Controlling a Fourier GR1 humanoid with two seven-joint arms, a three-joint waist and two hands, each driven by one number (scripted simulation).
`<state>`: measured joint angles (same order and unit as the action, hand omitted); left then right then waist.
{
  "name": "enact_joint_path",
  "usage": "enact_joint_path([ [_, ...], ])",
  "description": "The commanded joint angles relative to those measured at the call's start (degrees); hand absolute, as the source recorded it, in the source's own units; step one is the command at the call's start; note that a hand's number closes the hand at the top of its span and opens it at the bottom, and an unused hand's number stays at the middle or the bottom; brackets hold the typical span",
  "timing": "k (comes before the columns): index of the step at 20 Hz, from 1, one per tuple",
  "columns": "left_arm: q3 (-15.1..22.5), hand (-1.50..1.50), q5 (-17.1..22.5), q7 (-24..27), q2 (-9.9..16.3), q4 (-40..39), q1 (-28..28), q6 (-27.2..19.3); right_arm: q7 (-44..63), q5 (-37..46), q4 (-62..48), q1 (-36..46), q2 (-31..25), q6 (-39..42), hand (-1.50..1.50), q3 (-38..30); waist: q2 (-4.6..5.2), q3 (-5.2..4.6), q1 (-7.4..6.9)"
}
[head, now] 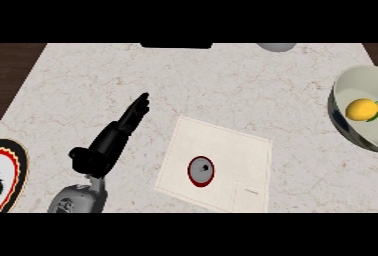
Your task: Pick the lemon from the placemat and place it in the bowl
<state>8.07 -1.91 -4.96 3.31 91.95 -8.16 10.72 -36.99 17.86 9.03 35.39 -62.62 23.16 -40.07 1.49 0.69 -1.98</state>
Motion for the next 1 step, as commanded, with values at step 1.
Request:
enact_joint_path([
  [1, -0.9, 0.0, 0.2, 1.4, 0.8, -1.2, -0.3, 0.6, -2.7, -0.6, -1.1, -3.0, -2.0, 4.2, -1.5, -0.7, 0.22, 0.1, 0.15],
])
